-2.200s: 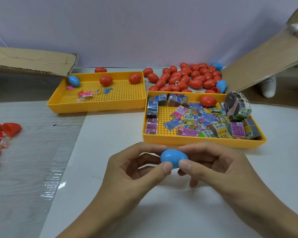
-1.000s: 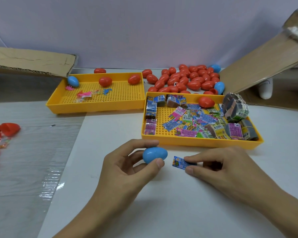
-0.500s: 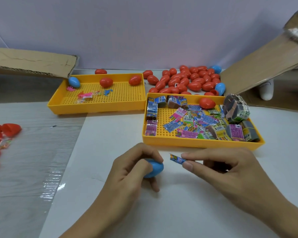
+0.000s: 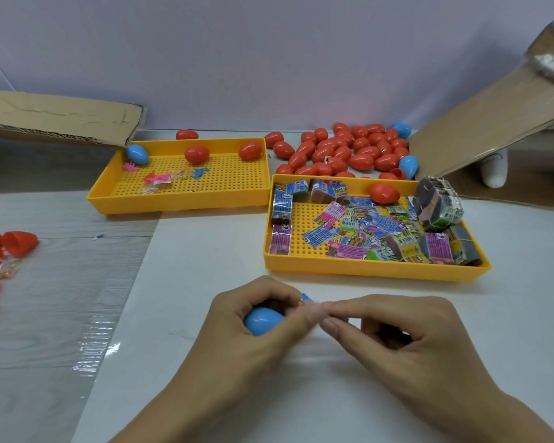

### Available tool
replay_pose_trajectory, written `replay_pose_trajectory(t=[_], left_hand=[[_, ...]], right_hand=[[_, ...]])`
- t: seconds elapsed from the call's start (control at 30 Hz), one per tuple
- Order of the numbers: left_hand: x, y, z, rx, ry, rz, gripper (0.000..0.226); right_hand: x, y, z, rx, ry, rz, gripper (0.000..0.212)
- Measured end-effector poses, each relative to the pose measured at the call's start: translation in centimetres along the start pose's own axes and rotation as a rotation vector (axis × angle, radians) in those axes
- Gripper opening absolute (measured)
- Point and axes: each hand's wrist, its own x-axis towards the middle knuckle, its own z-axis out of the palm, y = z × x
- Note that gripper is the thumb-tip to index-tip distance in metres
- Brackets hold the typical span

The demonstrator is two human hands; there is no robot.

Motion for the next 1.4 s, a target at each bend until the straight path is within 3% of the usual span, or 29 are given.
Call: replay_pose_trajectory(t=[0.1, 0.23, 0.37, 0.57, 0.9, 1.03, 1.17, 1.27, 1.4], left_hand=[[-0.1, 0.1, 0.1, 0.003, -0.035, 0.028, 0.007], [-0.1, 0.2, -0.2, -0.073, -0.017, 0.027, 0.008], [-0.1, 0.2, -0.1, -0.067, -0.028, 0.055, 0.009], [-0.1, 0.1, -0.2, -0.118, -0.025, 0.027, 0.023], [-0.2, 0.1, -0.4, -0.325, -0.140, -0.028, 0.017], [-0.3, 0.0, -0.2, -0.211, -0.059, 0.002, 0.019], [-0.4, -0.1, 0.0, 0.068, 0.041, 0.208, 0.013], [-0.7, -0.1, 0.2, 0.151, 0.068, 0.293, 0.007], [-0.8, 0.0, 0.5, 0.156, 0.068, 0.313, 0.006]], right_hand=[[0.0, 0.0, -0.1, -0.020, 0.029, 0.002, 0.017], [0.4, -0.3, -0.4, 0.082, -0.033, 0.116, 0.038], [0.7, -0.5, -0.8, 0.316, -0.084, 0.203, 0.026], [0.8, -0.8, -0.7, 0.298, -0.063, 0.144, 0.013], [1.3, -0.4, -1.3, 0.571, -0.117, 0.347, 0.017], [1.2, -0.6, -1.5, 0.649, -0.213, 0.376, 0.015], [1.2, -1.1, -1.5, 0.603, -0.330, 0.446, 0.021], [1.2, -1.2, -1.0, 0.511, -0.314, 0.494, 0.032], [1.2, -1.1, -0.8, 0.482, -0.243, 0.480, 0.030]])
